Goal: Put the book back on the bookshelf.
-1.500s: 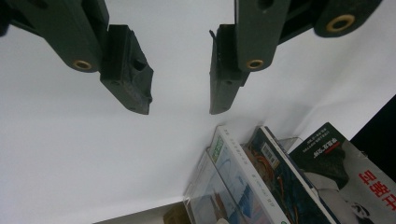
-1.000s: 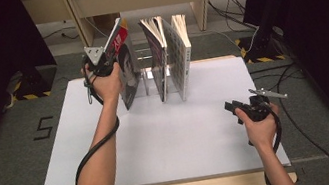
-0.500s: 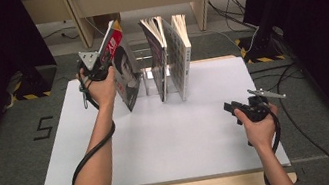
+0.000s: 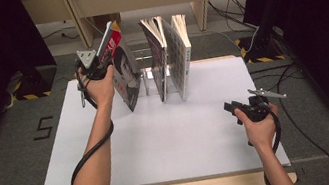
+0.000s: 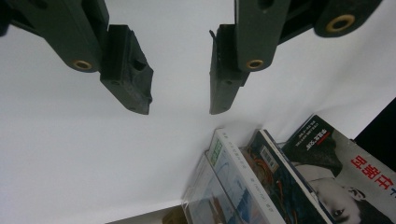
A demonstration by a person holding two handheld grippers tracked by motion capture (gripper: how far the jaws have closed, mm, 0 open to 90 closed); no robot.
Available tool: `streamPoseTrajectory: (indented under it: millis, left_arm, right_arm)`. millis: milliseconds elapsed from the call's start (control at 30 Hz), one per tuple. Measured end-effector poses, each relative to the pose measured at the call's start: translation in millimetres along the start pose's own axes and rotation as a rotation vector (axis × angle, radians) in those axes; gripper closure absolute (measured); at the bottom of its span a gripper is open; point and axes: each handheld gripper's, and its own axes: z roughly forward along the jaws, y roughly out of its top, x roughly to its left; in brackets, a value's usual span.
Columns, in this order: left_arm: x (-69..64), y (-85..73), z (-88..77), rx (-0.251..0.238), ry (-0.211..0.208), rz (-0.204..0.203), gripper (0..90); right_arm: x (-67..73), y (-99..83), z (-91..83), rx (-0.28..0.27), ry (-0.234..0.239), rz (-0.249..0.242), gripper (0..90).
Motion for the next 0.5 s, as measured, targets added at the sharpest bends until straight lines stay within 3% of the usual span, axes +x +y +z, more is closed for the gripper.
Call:
streamPoseTrajectory:
  millis: [500]
  left_arm:
    - [4.0,-6.2,-2.8,0.034,-0.02,-0.061,63.7]
  right_arm:
    - [0.9,0.0,-0.2,0.003,0.002,0.006,59.5]
